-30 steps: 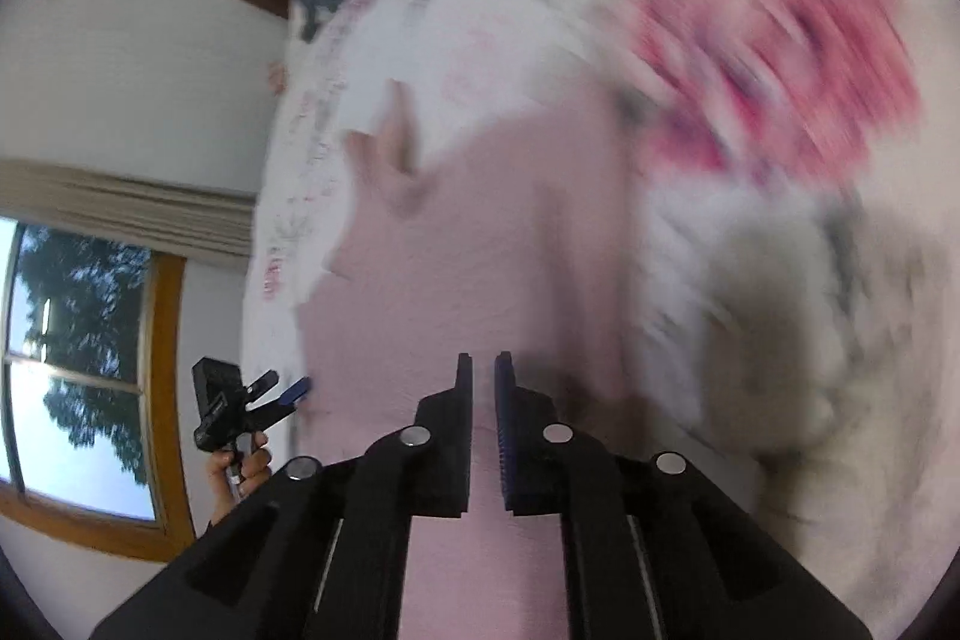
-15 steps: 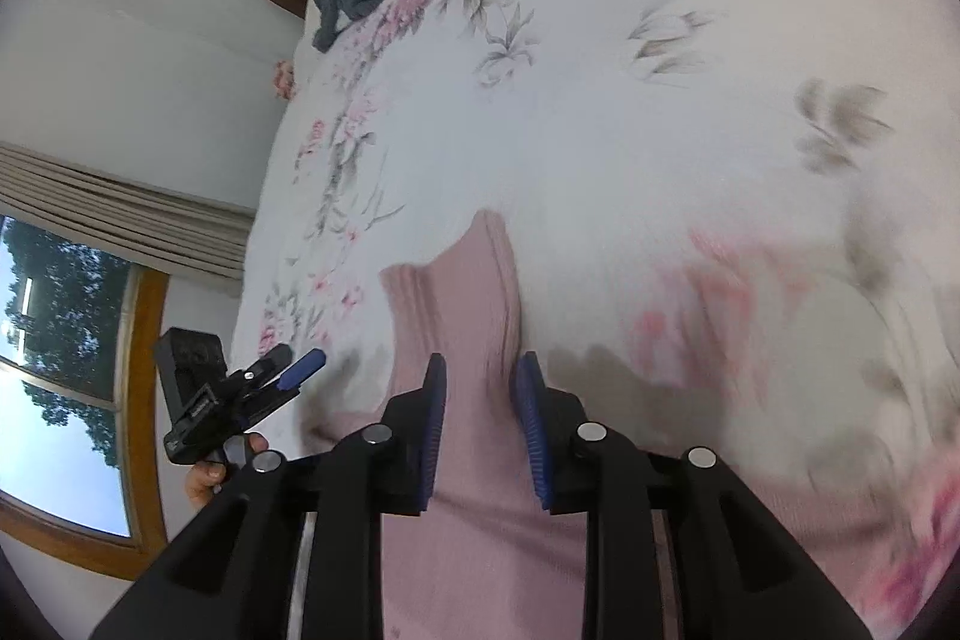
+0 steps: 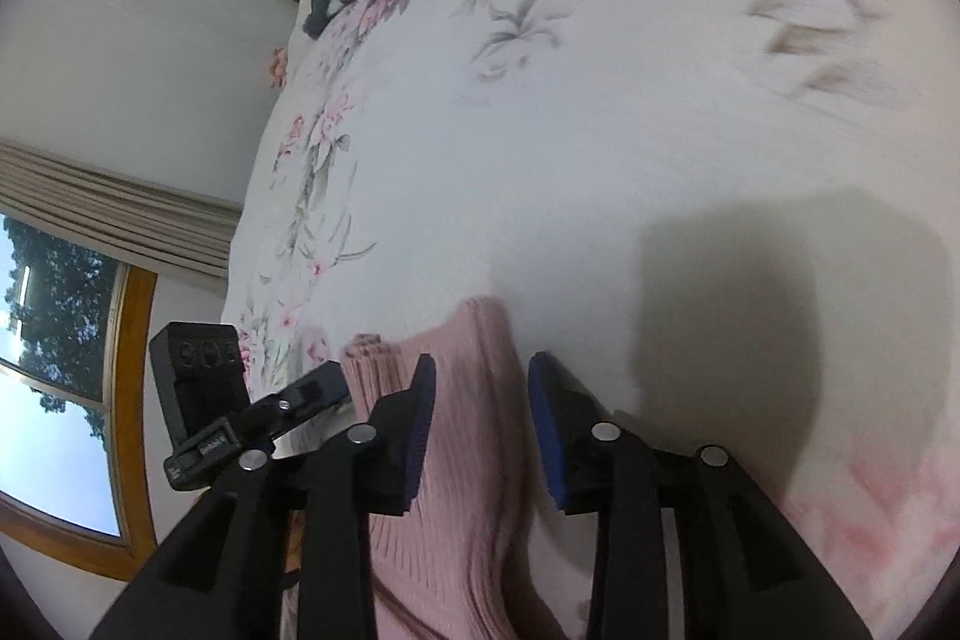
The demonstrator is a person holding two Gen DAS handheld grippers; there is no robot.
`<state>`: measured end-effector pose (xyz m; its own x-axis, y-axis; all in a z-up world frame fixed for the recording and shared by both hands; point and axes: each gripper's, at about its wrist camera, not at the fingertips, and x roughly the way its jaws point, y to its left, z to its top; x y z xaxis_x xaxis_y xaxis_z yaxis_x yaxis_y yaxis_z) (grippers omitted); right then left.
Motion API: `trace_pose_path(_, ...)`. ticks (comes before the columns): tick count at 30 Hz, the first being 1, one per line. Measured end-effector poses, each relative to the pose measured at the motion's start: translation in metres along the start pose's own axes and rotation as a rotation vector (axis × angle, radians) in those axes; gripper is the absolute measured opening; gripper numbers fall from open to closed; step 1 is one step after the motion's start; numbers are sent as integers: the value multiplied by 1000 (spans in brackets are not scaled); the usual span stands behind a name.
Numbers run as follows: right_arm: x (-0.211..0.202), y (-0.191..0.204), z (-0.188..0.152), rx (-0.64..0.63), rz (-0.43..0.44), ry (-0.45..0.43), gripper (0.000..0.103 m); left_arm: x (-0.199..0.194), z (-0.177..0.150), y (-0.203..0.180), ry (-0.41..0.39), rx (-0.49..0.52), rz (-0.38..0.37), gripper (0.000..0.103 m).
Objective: Fold small clothes
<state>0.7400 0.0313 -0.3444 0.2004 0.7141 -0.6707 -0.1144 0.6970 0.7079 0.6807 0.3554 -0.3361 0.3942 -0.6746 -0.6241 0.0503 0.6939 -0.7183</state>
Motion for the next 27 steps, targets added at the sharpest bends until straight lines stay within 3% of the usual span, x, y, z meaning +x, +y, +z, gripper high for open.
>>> trace_pose_path(1,3,1,0,-3,-8,3,33,1,-1,-2,-5,15,23,13)
trace_pose_path(2,6,3,0,-10,-22,8,31,0,-2,-4,-12,26,39,8)
trace_pose_path(4,6,10,-3,-43,-46,13,12,-9,-4,-8,-41,30,43,7)
trace_pose_path(10,-38,38,-20,-119,-37,-60,10,-71,-16,-53,-122,117,-3,5)
trace_pose_path(18,-108,87,-67,-200,26,-105,10,-143,-59,-102,-130,194,-13,5)
trace_pose_path(23,-138,108,-130,-283,5,-106,9,-167,-113,-123,-93,263,24,4)
trace_pose_path(27,-137,98,-182,-279,-21,-67,10,-166,-162,-120,-33,279,70,4)
